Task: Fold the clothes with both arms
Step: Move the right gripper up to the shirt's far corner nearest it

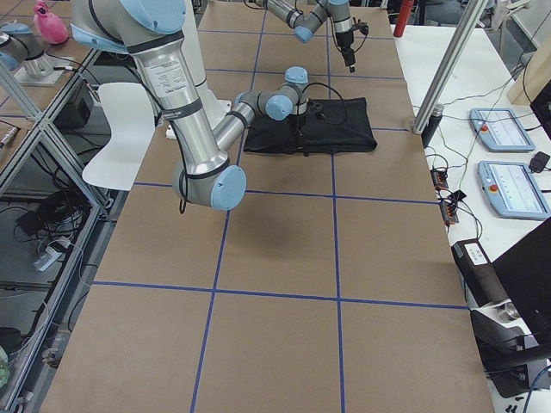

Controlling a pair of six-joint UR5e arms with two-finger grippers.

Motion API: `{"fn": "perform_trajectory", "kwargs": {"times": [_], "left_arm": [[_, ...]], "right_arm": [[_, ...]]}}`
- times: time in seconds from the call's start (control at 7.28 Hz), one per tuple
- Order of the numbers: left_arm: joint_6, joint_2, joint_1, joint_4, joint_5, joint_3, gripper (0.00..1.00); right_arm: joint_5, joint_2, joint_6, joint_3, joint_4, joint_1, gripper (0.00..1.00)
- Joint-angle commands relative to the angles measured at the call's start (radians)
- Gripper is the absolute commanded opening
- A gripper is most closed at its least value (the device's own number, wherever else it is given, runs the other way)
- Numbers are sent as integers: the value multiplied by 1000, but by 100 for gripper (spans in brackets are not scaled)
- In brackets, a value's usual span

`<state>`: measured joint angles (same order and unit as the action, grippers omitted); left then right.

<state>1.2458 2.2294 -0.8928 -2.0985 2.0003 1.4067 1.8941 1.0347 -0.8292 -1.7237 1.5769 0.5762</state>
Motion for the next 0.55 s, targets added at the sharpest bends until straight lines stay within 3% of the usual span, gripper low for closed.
{"fn": "perform_trajectory", "kwargs": {"times": [0.0,0.41], "left_arm": [[0,-2,0,0,0,0,100],[0,-1,0,0,0,0,100]], "right_arm": [[-27,-67,-1,77,-1,-21,100],[-46,-79,1,110,3,-45,100]]}}
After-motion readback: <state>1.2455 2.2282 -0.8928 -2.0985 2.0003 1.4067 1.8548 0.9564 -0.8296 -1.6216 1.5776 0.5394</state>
